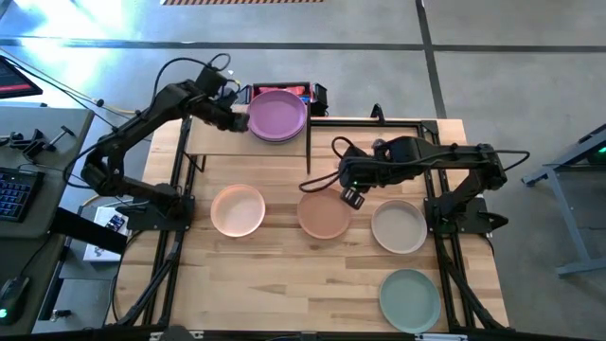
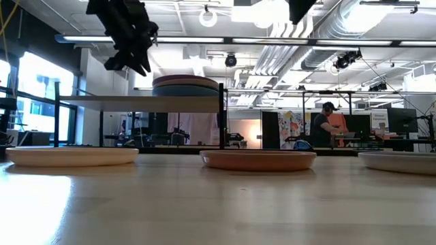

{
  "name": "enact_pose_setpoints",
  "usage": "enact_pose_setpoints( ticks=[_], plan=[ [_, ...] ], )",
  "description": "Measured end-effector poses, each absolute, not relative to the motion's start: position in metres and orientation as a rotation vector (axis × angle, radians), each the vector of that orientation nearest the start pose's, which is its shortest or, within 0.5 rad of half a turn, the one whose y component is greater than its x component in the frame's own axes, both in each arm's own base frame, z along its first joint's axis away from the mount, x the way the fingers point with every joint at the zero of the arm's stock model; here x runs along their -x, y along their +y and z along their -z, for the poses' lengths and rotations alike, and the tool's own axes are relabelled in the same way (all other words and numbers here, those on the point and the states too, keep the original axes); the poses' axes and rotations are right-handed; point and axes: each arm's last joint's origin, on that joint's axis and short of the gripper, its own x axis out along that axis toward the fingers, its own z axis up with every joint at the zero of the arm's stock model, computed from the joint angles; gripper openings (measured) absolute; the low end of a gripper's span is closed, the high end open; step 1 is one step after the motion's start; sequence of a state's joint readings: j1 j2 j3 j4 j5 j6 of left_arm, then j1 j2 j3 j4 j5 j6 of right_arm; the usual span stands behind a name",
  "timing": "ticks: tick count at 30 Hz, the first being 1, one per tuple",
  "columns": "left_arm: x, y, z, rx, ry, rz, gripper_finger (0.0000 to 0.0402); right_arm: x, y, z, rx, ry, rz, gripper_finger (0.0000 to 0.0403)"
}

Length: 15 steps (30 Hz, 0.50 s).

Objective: Place and stack plates onto a shelf
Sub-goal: Put the light pink plate on the shelf

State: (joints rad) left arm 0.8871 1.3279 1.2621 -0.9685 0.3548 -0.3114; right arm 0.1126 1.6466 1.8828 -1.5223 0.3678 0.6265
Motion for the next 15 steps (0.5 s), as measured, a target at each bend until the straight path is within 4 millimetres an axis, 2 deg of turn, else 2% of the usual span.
enact_pose_setpoints(
  ticks=[7,15],
  plan=[
    [-0.174,0.155,-0.323,0.787,0.865,-0.492,0.0071,-0.285,0.041,-0.383,-0.321,1.126,0.665,0.0069],
    [-0.175,0.115,-0.31,0.697,0.934,-0.404,0.0071,-0.286,0.059,-0.325,-0.461,1.265,0.758,0.0069]
  ],
)
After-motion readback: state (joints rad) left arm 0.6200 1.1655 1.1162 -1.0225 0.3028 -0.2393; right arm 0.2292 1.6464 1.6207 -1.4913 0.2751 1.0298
